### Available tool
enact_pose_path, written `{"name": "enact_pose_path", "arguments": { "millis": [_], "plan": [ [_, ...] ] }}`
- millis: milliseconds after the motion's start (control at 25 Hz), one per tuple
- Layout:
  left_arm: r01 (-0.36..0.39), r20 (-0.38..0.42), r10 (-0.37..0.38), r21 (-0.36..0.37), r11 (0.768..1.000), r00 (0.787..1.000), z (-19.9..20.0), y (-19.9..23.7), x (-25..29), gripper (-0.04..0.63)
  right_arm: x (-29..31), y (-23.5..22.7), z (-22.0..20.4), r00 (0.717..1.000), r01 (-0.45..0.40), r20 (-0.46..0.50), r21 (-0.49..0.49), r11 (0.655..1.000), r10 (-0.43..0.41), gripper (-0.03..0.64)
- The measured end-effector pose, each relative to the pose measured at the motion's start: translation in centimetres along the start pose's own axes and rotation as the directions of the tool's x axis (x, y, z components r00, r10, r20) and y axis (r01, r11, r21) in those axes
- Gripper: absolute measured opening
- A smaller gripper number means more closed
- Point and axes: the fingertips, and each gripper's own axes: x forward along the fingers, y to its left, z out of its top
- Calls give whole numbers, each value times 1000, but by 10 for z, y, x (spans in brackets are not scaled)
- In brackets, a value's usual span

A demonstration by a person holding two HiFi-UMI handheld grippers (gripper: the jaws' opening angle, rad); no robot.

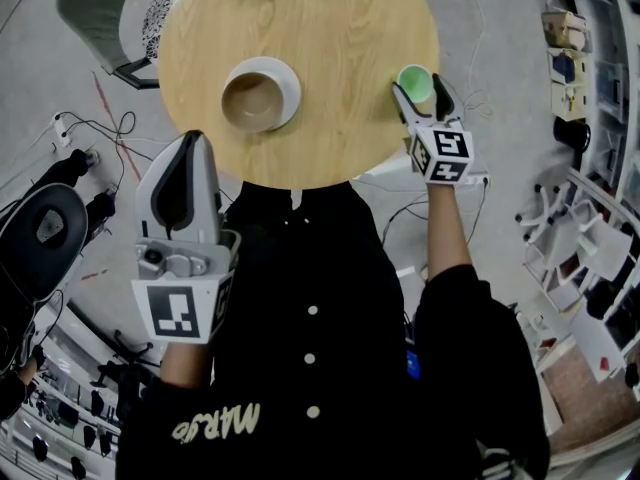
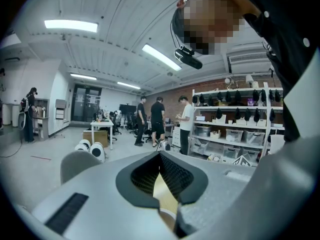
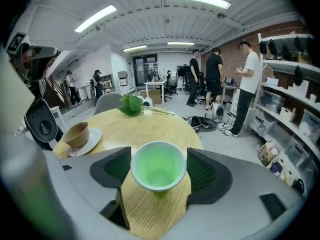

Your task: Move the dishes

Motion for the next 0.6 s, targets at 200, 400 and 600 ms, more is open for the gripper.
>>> {"name": "enact_pose_path", "arguments": {
  "millis": [200, 400, 600],
  "plan": [
    [1, -10, -1, 21, 1000, 1000, -1, -1, -3, 3, -2, -2, -3, 1000, 9, 17, 9, 1000, -9, 348],
    [-2, -5, 2, 27, 1000, 1000, 1, -1, -2, 3, -2, -4, -2, 1000, 26, 15, 3, 1000, -26, 364],
    [-12, 8, 12, 15, 1000, 1000, 5, 1, -4, 3, -15, -1, 18, 998, 21, 54, -13, 1000, -20, 371]
  ]
}}
